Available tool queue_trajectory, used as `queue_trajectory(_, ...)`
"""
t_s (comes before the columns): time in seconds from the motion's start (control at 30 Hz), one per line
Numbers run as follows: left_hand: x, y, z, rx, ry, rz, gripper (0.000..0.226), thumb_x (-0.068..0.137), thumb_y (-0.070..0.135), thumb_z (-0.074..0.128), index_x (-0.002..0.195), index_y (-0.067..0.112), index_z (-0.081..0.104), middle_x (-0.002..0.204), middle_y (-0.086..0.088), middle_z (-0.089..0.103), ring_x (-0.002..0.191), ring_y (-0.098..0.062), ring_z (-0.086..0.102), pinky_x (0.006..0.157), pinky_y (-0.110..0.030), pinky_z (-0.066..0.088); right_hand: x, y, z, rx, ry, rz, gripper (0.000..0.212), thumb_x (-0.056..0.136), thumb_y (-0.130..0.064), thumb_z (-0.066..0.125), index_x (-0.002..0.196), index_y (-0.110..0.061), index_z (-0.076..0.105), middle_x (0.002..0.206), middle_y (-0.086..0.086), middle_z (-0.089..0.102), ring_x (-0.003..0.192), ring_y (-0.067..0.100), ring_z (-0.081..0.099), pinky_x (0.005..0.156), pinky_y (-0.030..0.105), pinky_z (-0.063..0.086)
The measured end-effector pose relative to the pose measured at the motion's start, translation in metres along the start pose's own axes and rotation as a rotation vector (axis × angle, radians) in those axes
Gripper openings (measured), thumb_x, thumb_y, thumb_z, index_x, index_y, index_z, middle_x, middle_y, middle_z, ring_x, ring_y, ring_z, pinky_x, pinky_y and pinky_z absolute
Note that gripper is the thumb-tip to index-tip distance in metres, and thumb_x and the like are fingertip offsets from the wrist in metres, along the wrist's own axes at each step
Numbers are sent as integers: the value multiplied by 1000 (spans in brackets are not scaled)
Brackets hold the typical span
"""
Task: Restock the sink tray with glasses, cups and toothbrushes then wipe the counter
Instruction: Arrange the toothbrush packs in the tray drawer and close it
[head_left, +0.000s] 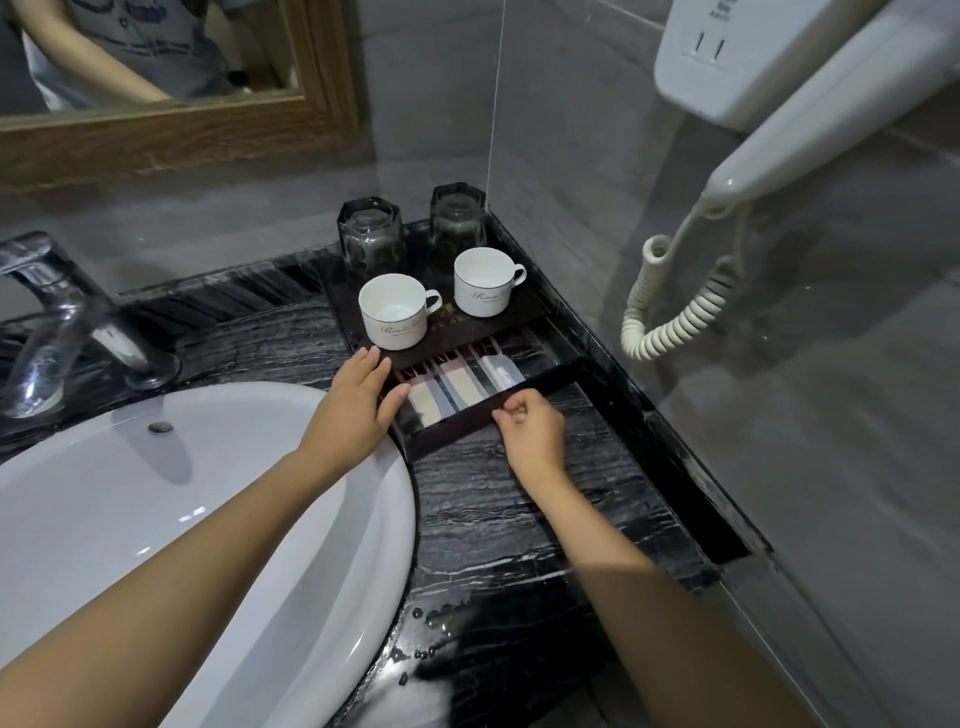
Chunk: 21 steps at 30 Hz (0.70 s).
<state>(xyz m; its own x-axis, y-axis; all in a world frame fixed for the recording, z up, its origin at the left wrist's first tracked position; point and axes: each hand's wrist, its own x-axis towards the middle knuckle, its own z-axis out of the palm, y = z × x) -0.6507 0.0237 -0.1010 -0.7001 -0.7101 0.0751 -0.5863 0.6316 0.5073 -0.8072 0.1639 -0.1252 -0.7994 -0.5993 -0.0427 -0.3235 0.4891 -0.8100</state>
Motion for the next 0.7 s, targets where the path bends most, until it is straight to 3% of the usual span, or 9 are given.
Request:
queue_trajectory(0.57,-3,1,4,62,45,55,58,93,33,47,139,0,32,152,-16,27,144,-26,14,118,-33,9,37,-34,34,-132,-62,-70,16,90,-5,56,104,1,52,114,18,54,101,31,57,82,34,45)
queue_trajectory(0.7,-5,4,7,72,42,36,61,94,34,44,140,-2,27,154,-17,20,145,-26,10,119,-33,7,40,-41,36,-215,-156,-108,29,87,-3,59,112,2,47,124,18,47,114,33,51,96,38,44)
